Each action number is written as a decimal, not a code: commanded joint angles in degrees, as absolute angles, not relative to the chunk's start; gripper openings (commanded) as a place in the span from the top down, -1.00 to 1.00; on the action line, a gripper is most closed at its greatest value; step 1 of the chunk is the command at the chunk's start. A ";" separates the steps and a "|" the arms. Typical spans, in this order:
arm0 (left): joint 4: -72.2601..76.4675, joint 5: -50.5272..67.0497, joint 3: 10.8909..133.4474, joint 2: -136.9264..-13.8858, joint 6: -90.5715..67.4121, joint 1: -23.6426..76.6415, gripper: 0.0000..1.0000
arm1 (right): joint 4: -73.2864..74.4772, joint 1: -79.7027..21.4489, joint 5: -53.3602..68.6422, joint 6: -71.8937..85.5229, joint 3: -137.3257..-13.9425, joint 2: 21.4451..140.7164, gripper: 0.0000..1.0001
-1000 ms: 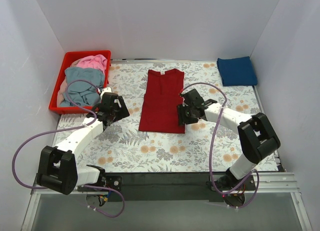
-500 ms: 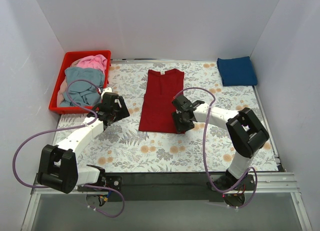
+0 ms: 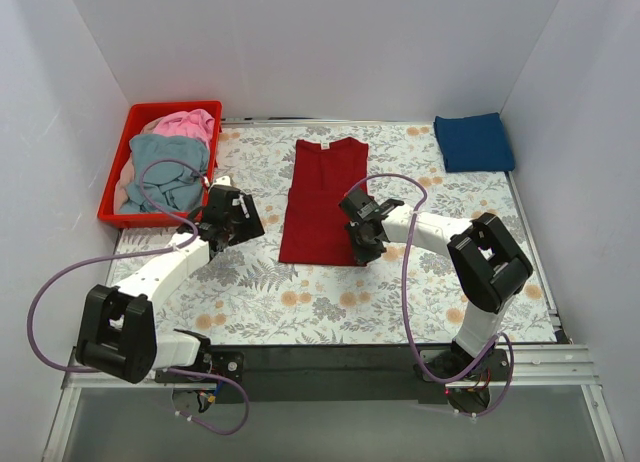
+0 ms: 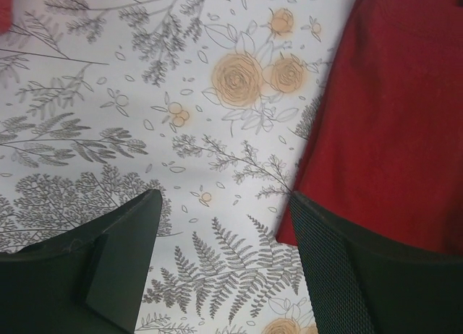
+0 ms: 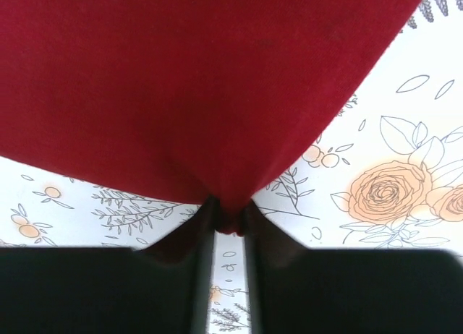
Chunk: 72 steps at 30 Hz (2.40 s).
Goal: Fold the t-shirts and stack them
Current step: Fold the tshirt
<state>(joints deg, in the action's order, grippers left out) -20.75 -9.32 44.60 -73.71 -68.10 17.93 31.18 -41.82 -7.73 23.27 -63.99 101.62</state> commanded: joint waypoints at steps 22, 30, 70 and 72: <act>-36.72 -5.80 60.73 -94.83 -73.74 32.96 -0.02 | 31.56 -41.84 -10.28 19.69 -61.88 101.34 0.97; -39.20 -9.31 62.23 -100.10 -75.06 35.51 0.10 | 30.68 -41.92 -9.67 19.42 -61.17 101.25 0.97; -56.15 -9.15 61.35 -91.51 -78.13 41.12 1.00 | 39.35 -45.08 -0.45 15.73 -60.21 89.24 0.97; -60.61 -6.61 58.99 -85.29 -81.10 44.11 1.00 | 42.35 -47.36 3.94 17.04 -58.54 86.41 0.97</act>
<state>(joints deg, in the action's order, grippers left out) -49.08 -9.08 61.34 -95.42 -78.13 40.58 33.98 -44.80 -1.02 17.02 -60.18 91.88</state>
